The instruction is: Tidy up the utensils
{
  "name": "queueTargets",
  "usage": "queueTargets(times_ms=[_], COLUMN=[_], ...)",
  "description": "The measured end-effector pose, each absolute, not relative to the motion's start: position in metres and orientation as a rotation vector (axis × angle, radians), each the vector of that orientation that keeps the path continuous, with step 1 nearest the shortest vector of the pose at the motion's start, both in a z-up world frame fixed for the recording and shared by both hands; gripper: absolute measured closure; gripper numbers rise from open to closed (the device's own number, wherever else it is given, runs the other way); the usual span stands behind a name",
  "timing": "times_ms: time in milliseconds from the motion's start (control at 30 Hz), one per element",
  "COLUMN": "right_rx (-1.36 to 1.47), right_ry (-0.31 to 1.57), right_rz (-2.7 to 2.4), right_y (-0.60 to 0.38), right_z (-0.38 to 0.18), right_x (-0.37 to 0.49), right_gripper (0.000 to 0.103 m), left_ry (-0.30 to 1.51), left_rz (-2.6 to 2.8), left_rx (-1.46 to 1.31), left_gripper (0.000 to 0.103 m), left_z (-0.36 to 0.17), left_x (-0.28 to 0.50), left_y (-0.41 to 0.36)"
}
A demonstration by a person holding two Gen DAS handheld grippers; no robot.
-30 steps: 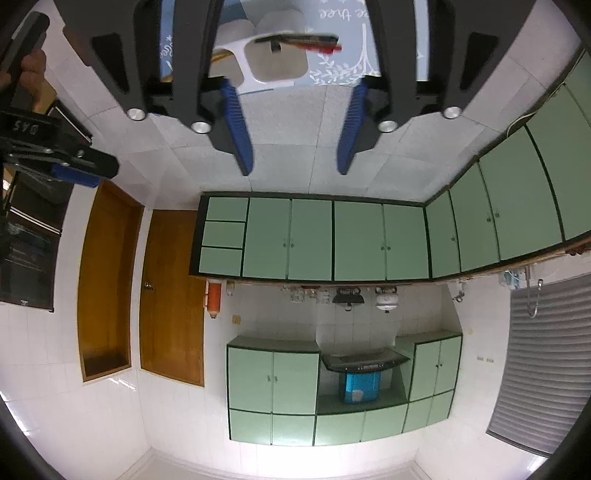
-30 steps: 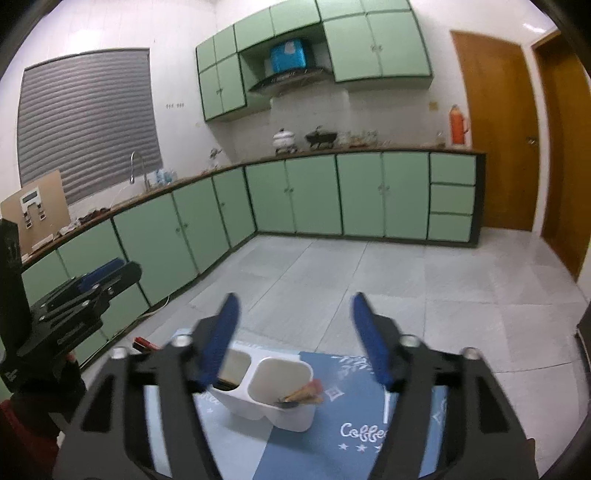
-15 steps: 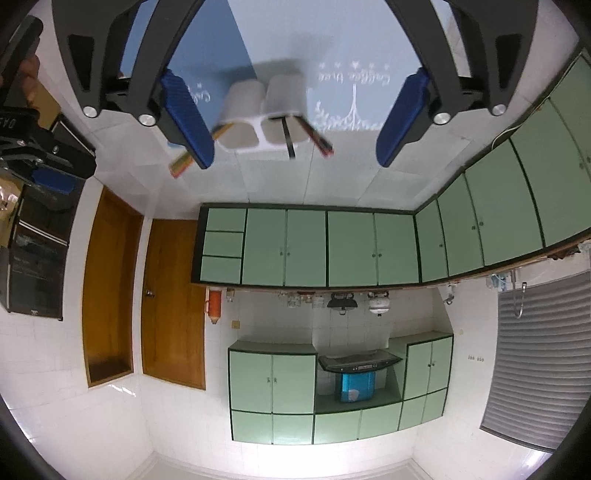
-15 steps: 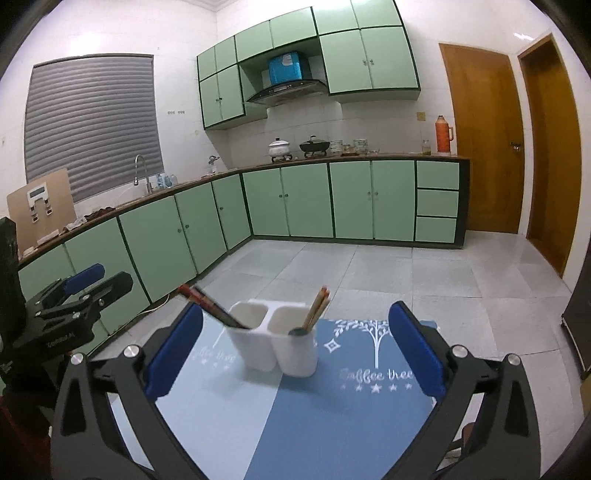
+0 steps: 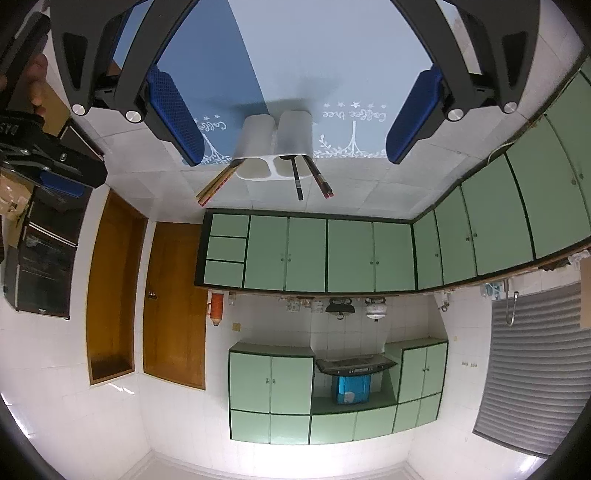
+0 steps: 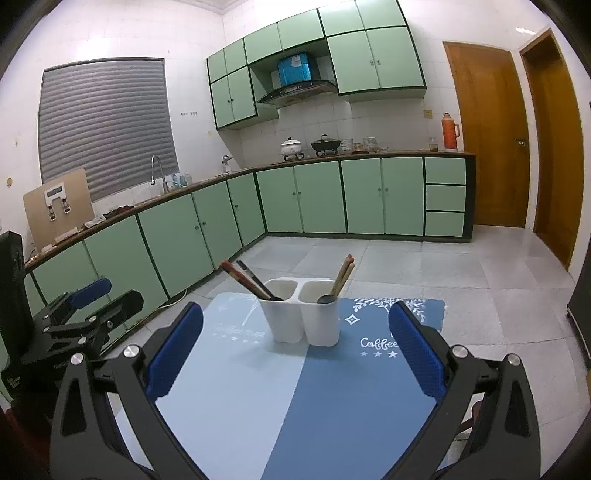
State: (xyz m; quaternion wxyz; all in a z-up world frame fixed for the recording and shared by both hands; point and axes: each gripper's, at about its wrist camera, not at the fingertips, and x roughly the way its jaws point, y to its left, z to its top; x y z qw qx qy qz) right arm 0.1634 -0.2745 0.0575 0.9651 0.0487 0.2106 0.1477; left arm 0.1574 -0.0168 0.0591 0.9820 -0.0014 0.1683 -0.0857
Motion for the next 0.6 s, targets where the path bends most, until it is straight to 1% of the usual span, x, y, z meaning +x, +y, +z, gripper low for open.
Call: queueTargets(times_ms=[300, 600], right_rx=[0.063, 0.050], right_ry=[0.400, 0.386], right_rz=[0.318, 0.319], right_y=[-0.262, -0.259], right_z=[0.067, 0.071], right_x=[0.143, 0.134], right_gripper=[0.005, 0.005], left_ry=[0.301, 0.285], left_rz=[-0.168, -0.163], left_rx=[0.003, 0.030], left_gripper=[0.006, 0.006], left_z=[0.073, 0.075], left_x=[0.132, 0.119], left_y=[-0.017, -0.020])
